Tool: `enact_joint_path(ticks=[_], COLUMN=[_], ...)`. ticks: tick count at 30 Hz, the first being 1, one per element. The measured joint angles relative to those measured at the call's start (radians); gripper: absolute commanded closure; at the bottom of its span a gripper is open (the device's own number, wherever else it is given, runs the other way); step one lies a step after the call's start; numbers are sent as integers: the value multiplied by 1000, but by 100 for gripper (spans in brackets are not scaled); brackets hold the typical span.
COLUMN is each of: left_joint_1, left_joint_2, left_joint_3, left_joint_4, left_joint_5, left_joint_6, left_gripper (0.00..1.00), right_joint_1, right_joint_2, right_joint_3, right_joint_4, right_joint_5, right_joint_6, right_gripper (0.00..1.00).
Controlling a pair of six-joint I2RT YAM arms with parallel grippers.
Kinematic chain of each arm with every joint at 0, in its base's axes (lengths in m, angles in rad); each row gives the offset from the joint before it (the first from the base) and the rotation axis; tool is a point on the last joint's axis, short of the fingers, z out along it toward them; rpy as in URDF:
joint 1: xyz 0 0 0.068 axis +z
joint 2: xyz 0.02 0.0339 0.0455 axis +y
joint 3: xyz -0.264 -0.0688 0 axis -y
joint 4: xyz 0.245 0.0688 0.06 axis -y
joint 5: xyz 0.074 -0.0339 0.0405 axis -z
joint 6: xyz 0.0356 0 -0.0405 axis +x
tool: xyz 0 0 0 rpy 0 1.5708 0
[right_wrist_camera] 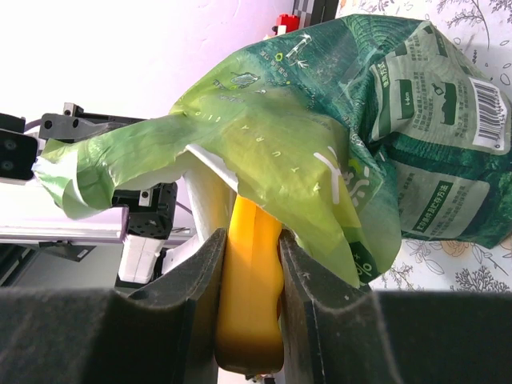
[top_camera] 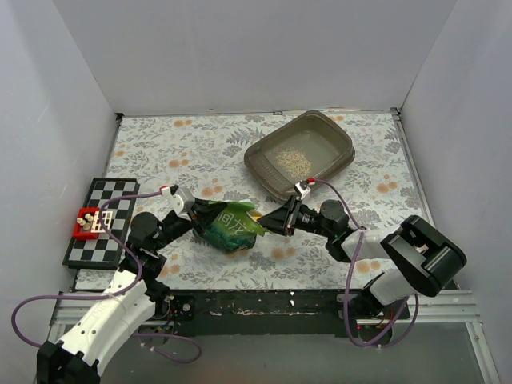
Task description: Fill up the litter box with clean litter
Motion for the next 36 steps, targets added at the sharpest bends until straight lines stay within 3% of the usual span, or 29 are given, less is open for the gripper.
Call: enact_joint_path(ticks=[16, 29, 36], left_joint_1=[0, 1, 1], left_joint_2=[-22, -25, -37], left_joint_3=[-16, -16, -16], left_joint_4=[24, 51, 63], left_joint_5=[1, 18, 29], left_joint_6=[-15, -15, -15], left_gripper=[100, 100, 100], right_joint_1=[-46, -94, -106], right_joint_2=[-223, -600, -727], right_joint_3=[-204, -318, -328], right_joint_4=[23, -27, -81], right_joint_5=[54, 64, 64], right_joint_6=[34, -22, -39], right_gripper=[99, 99, 99])
